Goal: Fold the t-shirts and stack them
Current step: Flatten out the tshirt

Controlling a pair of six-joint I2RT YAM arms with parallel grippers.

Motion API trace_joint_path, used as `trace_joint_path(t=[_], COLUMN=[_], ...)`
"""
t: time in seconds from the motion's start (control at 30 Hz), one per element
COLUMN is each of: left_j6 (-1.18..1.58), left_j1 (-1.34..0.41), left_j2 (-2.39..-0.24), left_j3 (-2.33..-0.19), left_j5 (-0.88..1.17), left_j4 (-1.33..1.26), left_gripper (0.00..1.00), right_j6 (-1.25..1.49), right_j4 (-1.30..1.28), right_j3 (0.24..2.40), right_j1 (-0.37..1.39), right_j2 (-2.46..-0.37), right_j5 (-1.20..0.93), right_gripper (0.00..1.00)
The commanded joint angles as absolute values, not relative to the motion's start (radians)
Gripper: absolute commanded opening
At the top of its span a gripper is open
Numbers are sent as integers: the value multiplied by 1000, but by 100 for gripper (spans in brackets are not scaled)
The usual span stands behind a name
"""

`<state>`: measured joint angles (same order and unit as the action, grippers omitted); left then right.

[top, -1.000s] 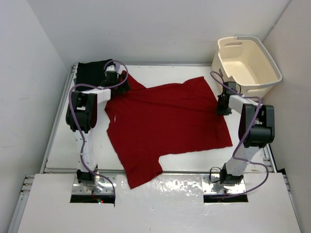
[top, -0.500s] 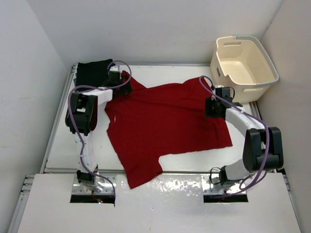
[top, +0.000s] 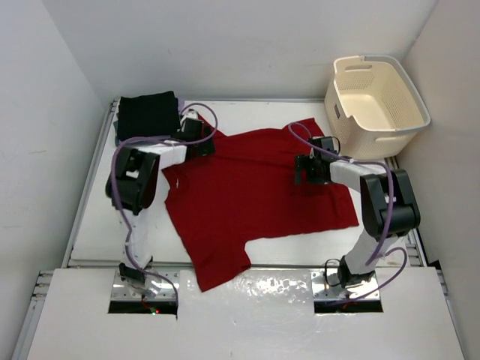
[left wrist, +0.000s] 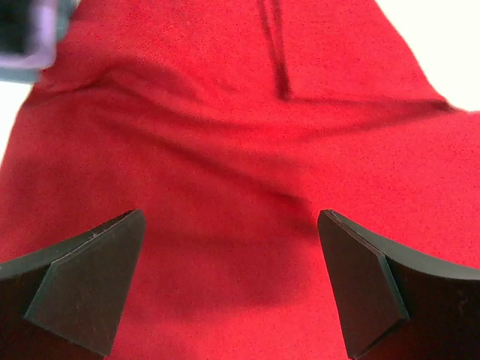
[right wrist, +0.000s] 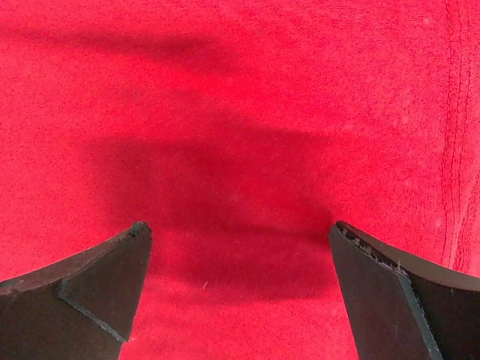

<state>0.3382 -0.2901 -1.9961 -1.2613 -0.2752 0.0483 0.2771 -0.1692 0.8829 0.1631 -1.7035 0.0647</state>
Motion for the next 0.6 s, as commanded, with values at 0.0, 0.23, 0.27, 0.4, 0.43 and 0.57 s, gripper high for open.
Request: trace_joint_path(t=[0.0,0.23,0.27,0.4,0.43,0.57], left_j6=[325,270,265,252,247,244], left_j1=[-279,-264,-261,-258,-256,-238], left_j2=[-2129,-2405,-2471,-2647,-2698,-2663], left_j3=[-1412,-1852,-1897,-2188,-2285,-2290], left_j5=[-295,-210,-198,-114,-103,-78], left_j4=[109,222,229,314,327,289], left_gripper=[100,100,100,100,100,100], right_j6=[319,328,328,301,292,259], right_j4=[-127,-138,-134,-115,-135,-143], right_j3=[948,1009,1005,1015,1052,1129], right_j1=[163,161,161,161,161,160], right_j2=[-1759,-1858,-1861,-1876,-1896,-1931], right_j5=[140,158,163,186,190,199], right_gripper=[99,99,99,99,99,99])
